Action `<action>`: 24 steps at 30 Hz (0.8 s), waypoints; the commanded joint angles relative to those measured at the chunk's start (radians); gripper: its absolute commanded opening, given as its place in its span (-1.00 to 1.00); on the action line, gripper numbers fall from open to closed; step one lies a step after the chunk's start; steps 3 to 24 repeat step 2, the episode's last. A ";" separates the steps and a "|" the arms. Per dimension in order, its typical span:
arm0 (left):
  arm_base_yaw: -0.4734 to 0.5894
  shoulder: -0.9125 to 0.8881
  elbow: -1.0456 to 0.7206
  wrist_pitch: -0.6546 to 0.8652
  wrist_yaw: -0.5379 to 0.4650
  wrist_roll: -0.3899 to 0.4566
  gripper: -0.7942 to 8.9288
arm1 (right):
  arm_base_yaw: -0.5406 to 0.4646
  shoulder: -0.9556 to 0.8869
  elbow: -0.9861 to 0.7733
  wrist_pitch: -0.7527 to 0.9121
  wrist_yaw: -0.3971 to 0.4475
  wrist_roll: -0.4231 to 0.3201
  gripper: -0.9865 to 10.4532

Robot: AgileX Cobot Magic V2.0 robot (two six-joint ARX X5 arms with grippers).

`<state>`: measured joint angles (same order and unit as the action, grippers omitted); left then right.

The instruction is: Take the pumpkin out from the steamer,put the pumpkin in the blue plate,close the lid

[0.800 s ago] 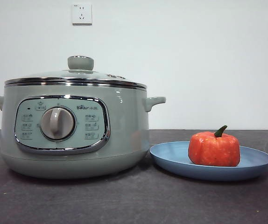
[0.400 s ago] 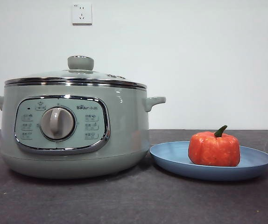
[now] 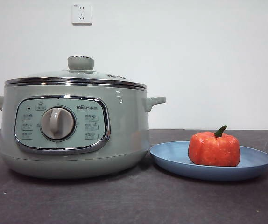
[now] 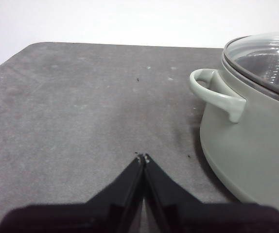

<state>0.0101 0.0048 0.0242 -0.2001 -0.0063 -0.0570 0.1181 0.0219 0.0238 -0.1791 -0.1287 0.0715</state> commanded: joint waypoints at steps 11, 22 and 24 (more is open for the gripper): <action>0.002 -0.003 -0.013 -0.007 0.008 -0.007 -0.84 | 0.000 0.000 -0.015 0.006 0.002 0.009 -0.86; 0.002 -0.003 -0.013 -0.007 0.008 -0.007 -0.84 | 0.000 0.000 -0.015 0.006 0.002 0.009 -0.86; 0.002 -0.003 -0.013 -0.007 0.008 -0.007 -0.84 | 0.000 0.000 -0.015 0.006 0.002 0.009 -0.86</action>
